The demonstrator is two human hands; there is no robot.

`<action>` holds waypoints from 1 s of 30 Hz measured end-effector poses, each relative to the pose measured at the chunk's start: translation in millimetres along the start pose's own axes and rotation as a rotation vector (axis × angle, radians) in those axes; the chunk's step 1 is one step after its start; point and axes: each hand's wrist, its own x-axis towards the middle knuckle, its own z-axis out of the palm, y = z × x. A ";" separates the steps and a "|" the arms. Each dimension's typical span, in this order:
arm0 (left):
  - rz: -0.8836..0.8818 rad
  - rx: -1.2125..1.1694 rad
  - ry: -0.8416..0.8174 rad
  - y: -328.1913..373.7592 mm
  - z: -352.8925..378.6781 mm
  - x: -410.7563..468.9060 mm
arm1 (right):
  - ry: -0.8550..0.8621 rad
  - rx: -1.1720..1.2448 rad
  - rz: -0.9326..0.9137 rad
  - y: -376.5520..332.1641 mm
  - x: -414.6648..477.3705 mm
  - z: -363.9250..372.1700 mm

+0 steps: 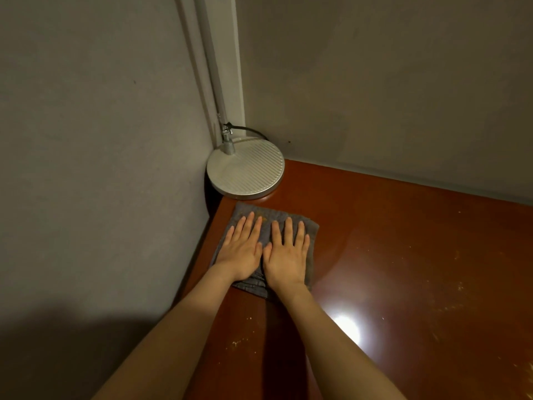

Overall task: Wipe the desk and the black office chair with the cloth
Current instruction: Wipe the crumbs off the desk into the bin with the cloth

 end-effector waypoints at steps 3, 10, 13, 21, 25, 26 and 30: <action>-0.023 -0.015 0.001 -6.6 1.4 -9.7 | -0.008 -0.001 -0.011 -7.6 -4.5 5.8; -0.103 -0.022 0.001 -19.5 3.2 -35.8 | -0.037 -0.020 -0.090 -26.5 -21.1 17.3; -0.122 -0.028 0.001 -18.6 3.9 -38.1 | -0.076 -0.009 -0.099 -25.7 -23.1 11.6; -0.141 -0.101 -0.035 -21.6 -13.8 -7.5 | -0.063 0.012 -0.188 -21.9 14.8 -3.7; -0.154 -0.096 -0.003 -24.5 -17.8 7.4 | -0.060 -0.038 -0.218 -21.2 33.0 -9.7; -0.152 -0.091 0.002 -25.4 -18.4 9.9 | -0.057 -0.052 -0.225 -20.5 37.1 -10.6; -0.135 -0.053 0.018 -28.2 -17.8 14.1 | -0.049 -0.070 -0.224 -19.4 42.5 -8.5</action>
